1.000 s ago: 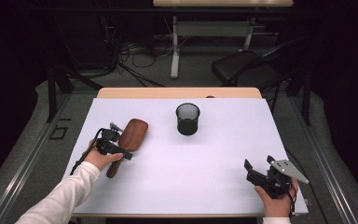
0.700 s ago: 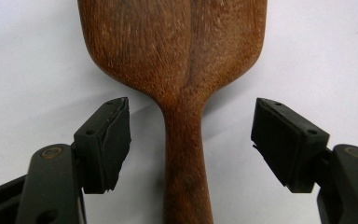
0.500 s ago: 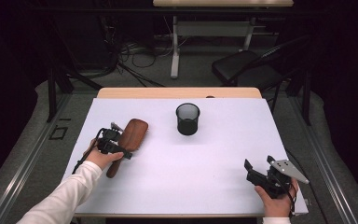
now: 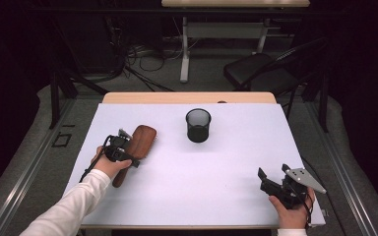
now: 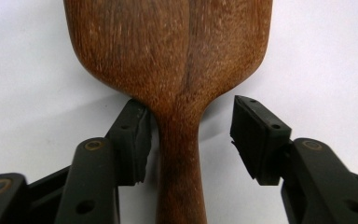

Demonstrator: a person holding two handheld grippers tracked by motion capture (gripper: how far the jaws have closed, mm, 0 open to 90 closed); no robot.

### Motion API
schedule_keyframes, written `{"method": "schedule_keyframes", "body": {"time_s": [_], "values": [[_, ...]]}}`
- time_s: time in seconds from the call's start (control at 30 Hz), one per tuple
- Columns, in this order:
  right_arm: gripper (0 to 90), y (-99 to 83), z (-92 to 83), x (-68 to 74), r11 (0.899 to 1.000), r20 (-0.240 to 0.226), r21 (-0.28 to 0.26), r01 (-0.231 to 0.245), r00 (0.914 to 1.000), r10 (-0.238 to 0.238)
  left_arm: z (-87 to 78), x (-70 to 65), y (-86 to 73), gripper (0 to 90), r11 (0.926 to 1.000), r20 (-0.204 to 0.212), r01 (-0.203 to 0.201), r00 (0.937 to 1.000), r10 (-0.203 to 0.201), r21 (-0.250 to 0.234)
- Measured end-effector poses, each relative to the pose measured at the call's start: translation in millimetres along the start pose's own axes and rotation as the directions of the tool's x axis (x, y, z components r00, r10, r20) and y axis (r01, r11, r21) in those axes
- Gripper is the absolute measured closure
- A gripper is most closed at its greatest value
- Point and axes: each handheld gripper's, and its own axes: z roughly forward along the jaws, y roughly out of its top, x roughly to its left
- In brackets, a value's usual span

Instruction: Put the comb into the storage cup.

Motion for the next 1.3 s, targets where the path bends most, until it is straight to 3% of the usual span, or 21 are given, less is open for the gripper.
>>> {"method": "schedule_keyframes", "body": {"time_s": [1.03,1.3], "values": [[13.8,-0.1,0.4,-0.5,1.0,0.001,-0.007,-0.001,1.0,0.001,0.4,-2.1,-6.5,69.1,0.9987,-0.08,0.026,0.9964,-0.03,-0.043],[13.9,-0.1,0.3,-0.5,1.0,0.0,-0.002,-0.001,1.0,0.001,-0.1,-3.8,-10.9,71.9,0.9982,-0.085,0.003,0.9963,-0.008,-0.059]]}}
